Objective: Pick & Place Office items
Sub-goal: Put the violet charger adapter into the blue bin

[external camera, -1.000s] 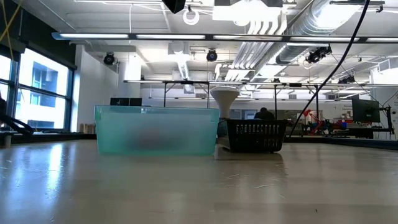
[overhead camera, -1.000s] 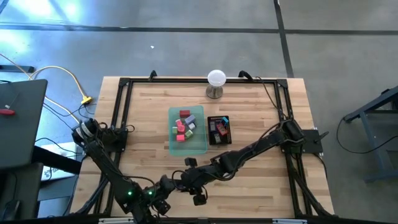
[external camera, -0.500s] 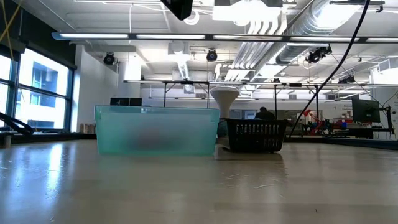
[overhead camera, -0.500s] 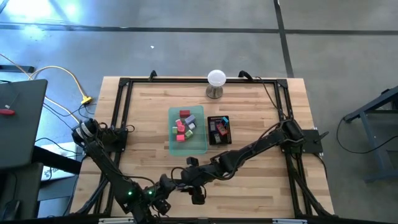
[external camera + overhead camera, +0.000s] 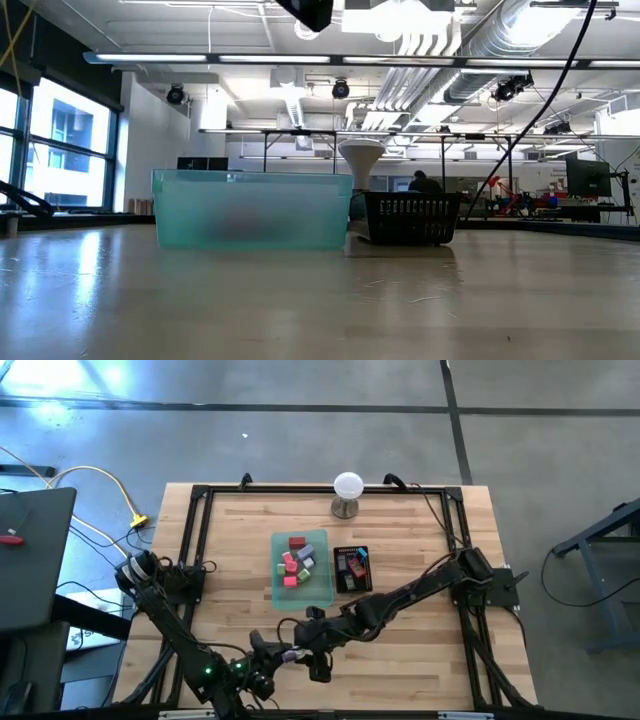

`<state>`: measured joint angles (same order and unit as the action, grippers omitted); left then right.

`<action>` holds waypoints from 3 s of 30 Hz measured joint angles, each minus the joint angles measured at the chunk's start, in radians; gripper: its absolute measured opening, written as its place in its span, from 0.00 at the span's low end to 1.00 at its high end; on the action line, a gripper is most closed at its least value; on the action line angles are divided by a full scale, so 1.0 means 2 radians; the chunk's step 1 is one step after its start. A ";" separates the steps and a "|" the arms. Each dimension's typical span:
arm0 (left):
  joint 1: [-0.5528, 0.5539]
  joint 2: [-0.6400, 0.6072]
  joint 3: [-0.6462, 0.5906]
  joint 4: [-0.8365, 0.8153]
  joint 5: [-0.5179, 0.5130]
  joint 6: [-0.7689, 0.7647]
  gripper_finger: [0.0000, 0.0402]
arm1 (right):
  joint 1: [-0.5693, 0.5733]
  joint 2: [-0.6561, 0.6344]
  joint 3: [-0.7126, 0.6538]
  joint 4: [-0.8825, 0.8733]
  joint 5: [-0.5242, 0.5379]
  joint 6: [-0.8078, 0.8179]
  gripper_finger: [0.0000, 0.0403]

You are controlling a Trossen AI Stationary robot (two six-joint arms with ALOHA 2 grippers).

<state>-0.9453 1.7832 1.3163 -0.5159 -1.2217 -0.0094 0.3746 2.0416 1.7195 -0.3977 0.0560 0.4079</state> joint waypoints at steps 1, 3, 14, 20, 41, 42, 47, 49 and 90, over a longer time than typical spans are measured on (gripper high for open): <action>0.000 0.000 0.000 0.001 -0.002 -0.007 0.29 | -0.001 -0.001 0.000 -0.002 -0.006 0.004 0.50; 0.000 0.000 0.000 -0.002 -0.010 -0.019 0.29 | 0.000 -0.006 0.000 -0.014 -0.007 0.020 0.50; 0.000 -0.001 0.002 -0.001 -0.006 -0.130 0.29 | 0.037 -0.031 -0.001 -0.151 0.230 0.098 0.50; 0.015 -0.004 0.001 -0.004 0.001 -0.148 0.29 | 0.076 -0.046 -0.001 -0.275 0.322 0.195 0.50; 0.345 -0.073 -0.037 -0.135 0.321 -0.192 0.29 | 0.191 -0.054 -0.001 -0.348 0.434 0.330 0.50; 0.356 -0.073 -0.047 -0.119 0.338 -0.187 0.29 | 0.193 -0.053 -0.001 -0.348 0.433 0.333 0.50; 0.394 -0.072 -0.106 -0.044 0.388 -0.175 0.29 | 0.196 -0.053 -0.001 -0.347 0.433 0.335 0.50; 0.404 -0.072 -0.119 -0.018 0.398 -0.173 0.29 | 0.196 -0.053 -0.001 -0.347 0.432 0.335 0.50; 0.456 -0.072 -0.147 -0.024 0.400 -0.168 0.41 | 0.179 -0.050 -0.001 -0.349 0.429 0.317 0.50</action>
<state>-0.0326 1.6386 1.0229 -0.5632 -0.4213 -0.3448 0.7319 1.9408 1.7172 -1.0950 0.9132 1.0424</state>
